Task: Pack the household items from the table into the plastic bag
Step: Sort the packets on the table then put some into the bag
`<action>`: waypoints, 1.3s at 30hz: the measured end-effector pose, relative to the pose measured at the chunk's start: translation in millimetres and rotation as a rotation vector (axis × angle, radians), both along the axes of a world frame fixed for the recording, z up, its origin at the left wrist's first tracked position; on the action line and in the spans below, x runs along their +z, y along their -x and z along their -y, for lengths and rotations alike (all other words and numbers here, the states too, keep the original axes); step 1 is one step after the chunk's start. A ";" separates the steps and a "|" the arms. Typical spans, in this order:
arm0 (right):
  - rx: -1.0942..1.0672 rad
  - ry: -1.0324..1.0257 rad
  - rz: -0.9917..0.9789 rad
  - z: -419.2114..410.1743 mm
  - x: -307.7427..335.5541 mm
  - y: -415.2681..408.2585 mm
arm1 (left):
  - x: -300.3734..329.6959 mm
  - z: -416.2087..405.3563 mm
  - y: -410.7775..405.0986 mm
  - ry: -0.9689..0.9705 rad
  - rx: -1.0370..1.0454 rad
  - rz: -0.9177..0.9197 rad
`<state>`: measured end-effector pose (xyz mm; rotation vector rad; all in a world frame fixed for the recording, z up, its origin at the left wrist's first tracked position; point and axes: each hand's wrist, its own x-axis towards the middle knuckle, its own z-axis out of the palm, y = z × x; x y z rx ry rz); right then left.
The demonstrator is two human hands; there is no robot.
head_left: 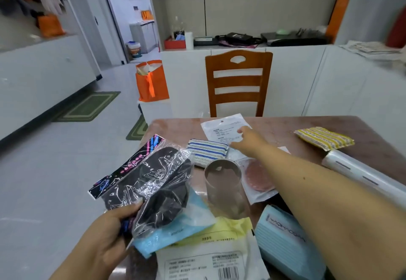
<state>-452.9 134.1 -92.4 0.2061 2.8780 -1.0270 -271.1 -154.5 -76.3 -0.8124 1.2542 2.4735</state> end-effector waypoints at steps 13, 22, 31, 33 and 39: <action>0.074 0.149 0.162 17.3 -4.0 16.7 | -17.4 4.3 5.9 0.012 -0.002 0.048; 0.208 0.827 0.235 71.7 113.3 -73.1 | 20.1 3.4 6.9 0.071 0.073 -0.078; 0.228 0.472 0.022 116.9 113.2 -111.1 | 64.4 -19.0 2.2 -0.192 -0.121 -0.373; 0.297 0.463 -0.011 114.7 111.0 -114.7 | 61.2 -25.4 7.6 -0.099 -0.040 -0.283; -0.052 0.381 -0.107 42.9 85.7 -53.4 | 51.6 -28.0 13.7 0.074 0.094 -0.192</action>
